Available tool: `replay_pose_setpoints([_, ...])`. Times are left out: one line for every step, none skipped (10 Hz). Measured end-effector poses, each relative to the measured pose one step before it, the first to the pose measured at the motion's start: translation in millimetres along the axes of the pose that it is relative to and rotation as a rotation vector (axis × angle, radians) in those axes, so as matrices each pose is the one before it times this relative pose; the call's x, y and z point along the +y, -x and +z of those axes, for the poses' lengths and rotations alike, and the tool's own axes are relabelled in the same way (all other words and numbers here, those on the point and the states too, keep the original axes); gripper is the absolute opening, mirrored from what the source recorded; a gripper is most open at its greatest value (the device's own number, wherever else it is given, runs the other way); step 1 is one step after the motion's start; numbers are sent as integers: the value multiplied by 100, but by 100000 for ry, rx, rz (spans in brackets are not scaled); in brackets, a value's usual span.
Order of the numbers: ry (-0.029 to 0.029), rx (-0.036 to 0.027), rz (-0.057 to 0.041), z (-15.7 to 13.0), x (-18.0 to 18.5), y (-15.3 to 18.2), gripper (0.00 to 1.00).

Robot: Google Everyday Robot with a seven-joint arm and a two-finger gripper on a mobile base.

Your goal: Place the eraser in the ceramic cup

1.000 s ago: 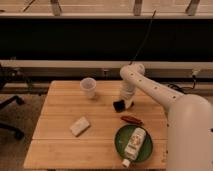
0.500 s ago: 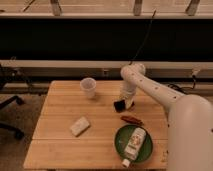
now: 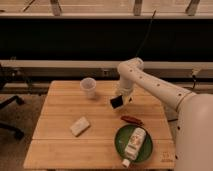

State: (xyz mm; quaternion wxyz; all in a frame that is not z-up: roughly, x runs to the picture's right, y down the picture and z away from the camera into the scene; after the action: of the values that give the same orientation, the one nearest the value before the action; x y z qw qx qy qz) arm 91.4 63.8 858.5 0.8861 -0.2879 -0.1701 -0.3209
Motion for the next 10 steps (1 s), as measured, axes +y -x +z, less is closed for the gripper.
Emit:
replay_pose_setpoints([-1201, 459, -4387, -1094, -961, 1176, 0])
replay_pose_setpoints([-1276, 144, -5040, -847, -1275, 1181, 0])
replay_pose_setpoints([-1339, 123, -4538, -810, -1154, 835, 0])
replay_pose_setpoints([-909, 293, -2883, -557, -830, 425, 0])
replay_pose_setpoints([-1169, 2, -4168, -402, -1316, 547, 0])
replay_pose_setpoints([-728, 0, -2309, -191, -892, 286, 0])
replay_pose_setpoints([-1245, 69, -2401, -275, -1034, 247, 0])
replay_pose_setpoints([-2207, -193, -2685, -423, -1283, 228, 0])
replay_pose_setpoints([-1541, -176, -1347, -210, -744, 61, 0])
replay_pose_setpoints([-1863, -143, -1700, -169, -933, 19, 0])
